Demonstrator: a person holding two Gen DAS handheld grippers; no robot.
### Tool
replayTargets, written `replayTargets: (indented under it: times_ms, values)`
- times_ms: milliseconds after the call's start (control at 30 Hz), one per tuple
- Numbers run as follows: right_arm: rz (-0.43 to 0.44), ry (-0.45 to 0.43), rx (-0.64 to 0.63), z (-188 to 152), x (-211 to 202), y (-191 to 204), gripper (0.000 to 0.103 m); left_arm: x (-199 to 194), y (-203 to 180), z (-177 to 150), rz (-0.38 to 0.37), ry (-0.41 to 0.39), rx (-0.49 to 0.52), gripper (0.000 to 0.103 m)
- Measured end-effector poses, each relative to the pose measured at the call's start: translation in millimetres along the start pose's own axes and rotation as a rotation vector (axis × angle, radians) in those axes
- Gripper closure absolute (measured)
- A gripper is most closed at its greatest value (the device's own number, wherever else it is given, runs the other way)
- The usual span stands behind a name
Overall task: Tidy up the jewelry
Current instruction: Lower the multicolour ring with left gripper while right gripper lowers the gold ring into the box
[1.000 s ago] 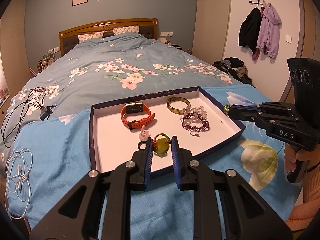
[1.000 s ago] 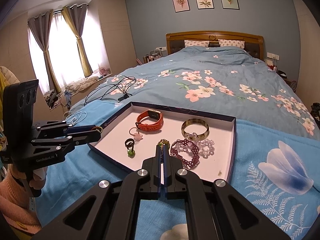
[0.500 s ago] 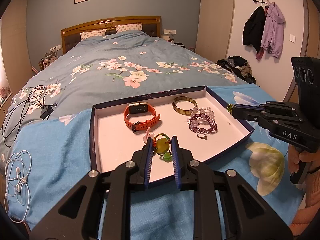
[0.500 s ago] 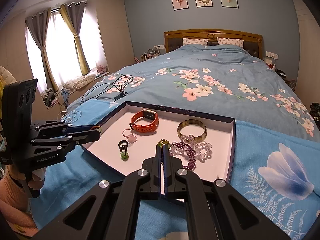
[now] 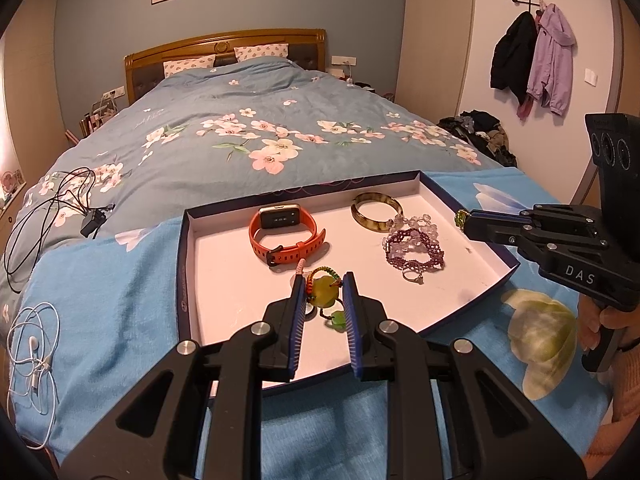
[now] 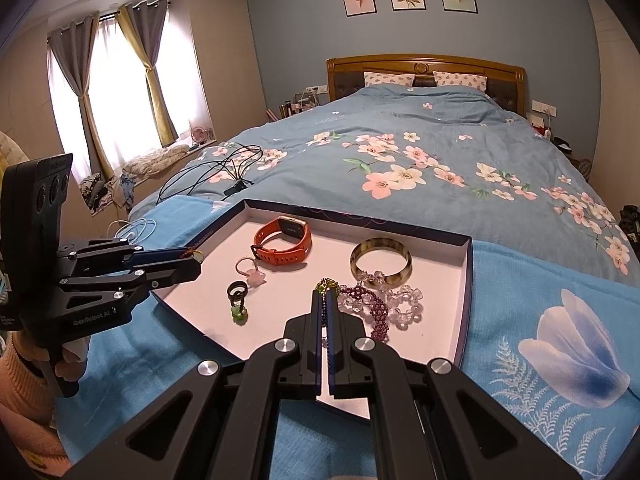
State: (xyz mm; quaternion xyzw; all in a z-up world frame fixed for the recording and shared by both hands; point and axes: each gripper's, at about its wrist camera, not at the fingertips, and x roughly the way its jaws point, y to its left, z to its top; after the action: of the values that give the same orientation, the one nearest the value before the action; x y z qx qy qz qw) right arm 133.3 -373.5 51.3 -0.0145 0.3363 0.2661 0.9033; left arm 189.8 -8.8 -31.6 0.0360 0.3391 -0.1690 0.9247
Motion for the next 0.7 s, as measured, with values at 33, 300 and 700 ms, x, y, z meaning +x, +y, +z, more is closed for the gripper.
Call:
replayTargets:
  times_ms: [33, 300, 700]
  values:
    - [-0.001, 0.003, 0.000, 0.0, 1.4, -0.8, 0.102, 1.2, 0.4, 0.3, 0.001, 0.001, 0.000, 0.084]
    - [-0.003, 0.014, 0.001, 0.4, 7.5, -4.7, 0.102, 10.8, 1.6, 1.4, 0.012, 0.016, -0.002, 0.084]
    - [-0.006, 0.026, -0.003, 2.3, 14.0, -7.5, 0.102, 21.1, 2.8, 3.4, 0.023, 0.034, -0.007, 0.084]
